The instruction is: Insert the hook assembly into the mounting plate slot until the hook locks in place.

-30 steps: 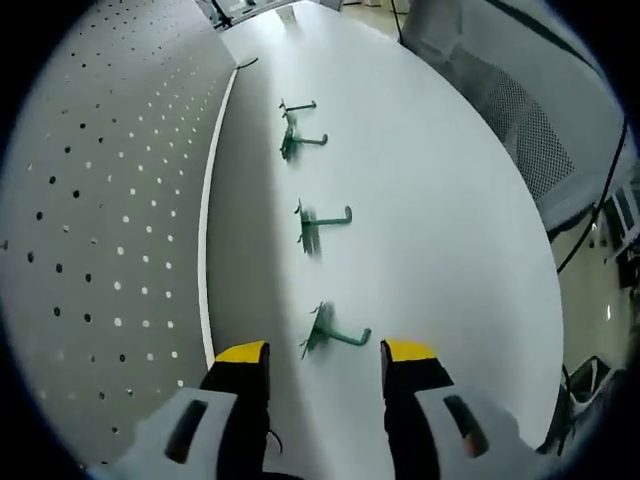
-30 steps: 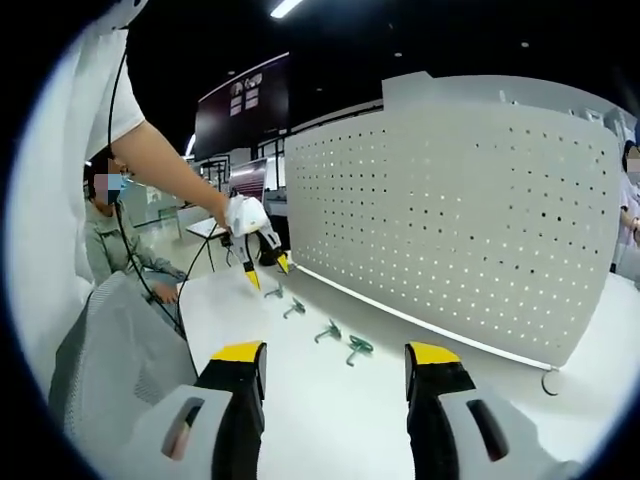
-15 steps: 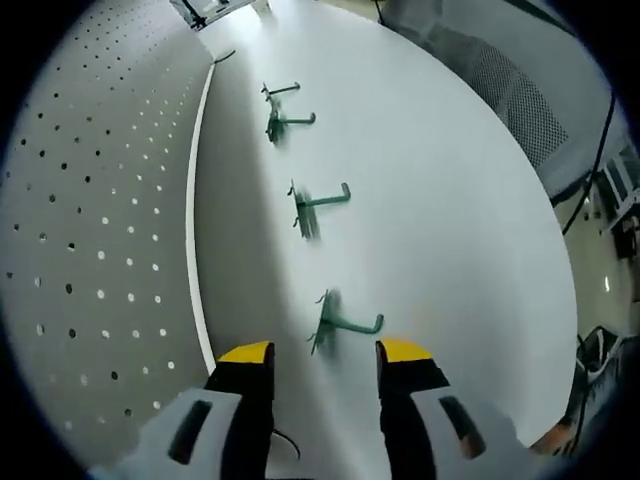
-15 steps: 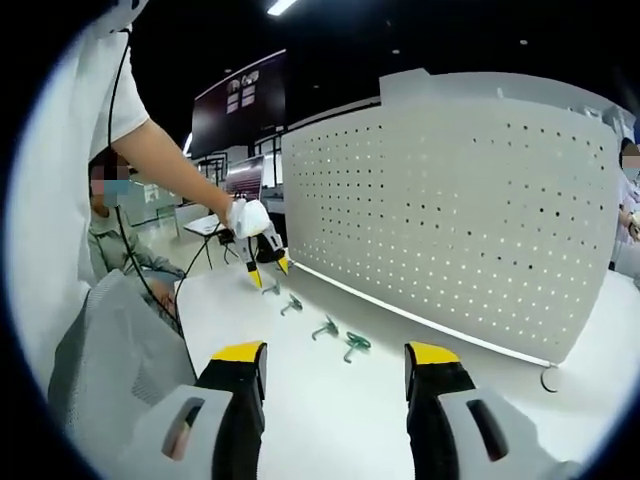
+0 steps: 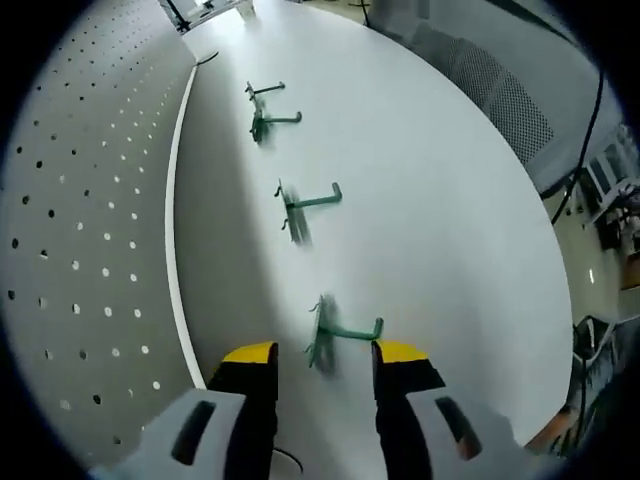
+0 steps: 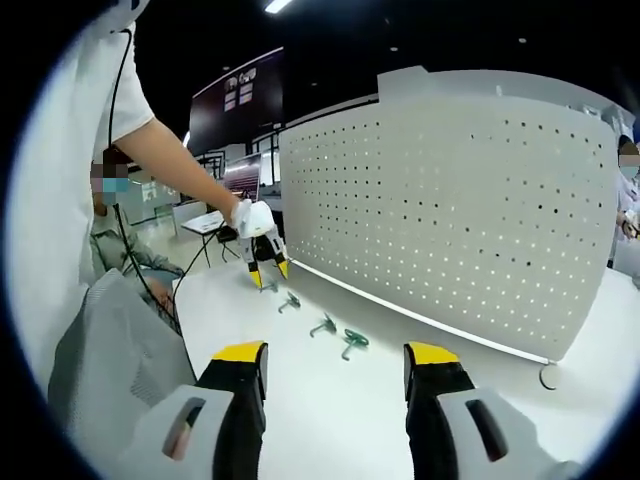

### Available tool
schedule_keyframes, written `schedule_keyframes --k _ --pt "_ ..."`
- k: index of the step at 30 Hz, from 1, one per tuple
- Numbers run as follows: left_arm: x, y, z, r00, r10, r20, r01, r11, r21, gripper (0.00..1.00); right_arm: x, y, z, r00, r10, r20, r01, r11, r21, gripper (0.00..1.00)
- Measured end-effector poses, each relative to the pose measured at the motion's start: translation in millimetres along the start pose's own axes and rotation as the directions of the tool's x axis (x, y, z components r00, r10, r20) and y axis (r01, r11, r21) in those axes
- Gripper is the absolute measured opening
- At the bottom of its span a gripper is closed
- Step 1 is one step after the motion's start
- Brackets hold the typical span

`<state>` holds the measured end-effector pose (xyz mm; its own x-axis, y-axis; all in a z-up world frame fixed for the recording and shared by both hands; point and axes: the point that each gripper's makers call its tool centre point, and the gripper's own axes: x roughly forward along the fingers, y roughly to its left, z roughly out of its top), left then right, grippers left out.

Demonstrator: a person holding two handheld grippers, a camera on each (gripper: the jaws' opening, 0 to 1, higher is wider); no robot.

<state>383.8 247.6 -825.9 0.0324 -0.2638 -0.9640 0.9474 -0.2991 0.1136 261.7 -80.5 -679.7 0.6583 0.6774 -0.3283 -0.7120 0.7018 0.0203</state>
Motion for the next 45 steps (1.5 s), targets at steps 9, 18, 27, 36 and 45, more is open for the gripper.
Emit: schedule_keyframes --k 9,18,27,36,45 --pt "1 -8.2 -1.5 0.998 -0.068 0.004 0.068 0.997 -0.037 0.29 0 -3 1.4 1.0 -0.01 0.003 0.01 1.0 0.004 0.53" --pt "0 -13.4 -4.1 0.997 -0.073 0.0 0.073 0.993 -0.092 0.2 0 -4 2.8 1.0 -0.013 0.007 0.013 1.0 0.003 0.52" --pt "0 -14.0 -4.4 0.999 -0.039 -0.017 0.036 0.987 -0.155 0.11 0 -4 3.3 1.0 -0.014 0.009 0.014 1.0 0.001 0.52" --pt "1 -10.8 -5.5 1.0 0.011 -0.023 -0.016 0.978 -0.207 0.05 -1 -4 3.9 1.0 -0.015 0.013 0.015 1.0 0.003 0.52" --pt "0 -10.2 -5.3 0.999 0.034 -0.039 -0.041 0.979 -0.2 0.02 -1 -2 3.6 1.0 -0.014 0.008 0.014 1.0 -0.008 0.53"
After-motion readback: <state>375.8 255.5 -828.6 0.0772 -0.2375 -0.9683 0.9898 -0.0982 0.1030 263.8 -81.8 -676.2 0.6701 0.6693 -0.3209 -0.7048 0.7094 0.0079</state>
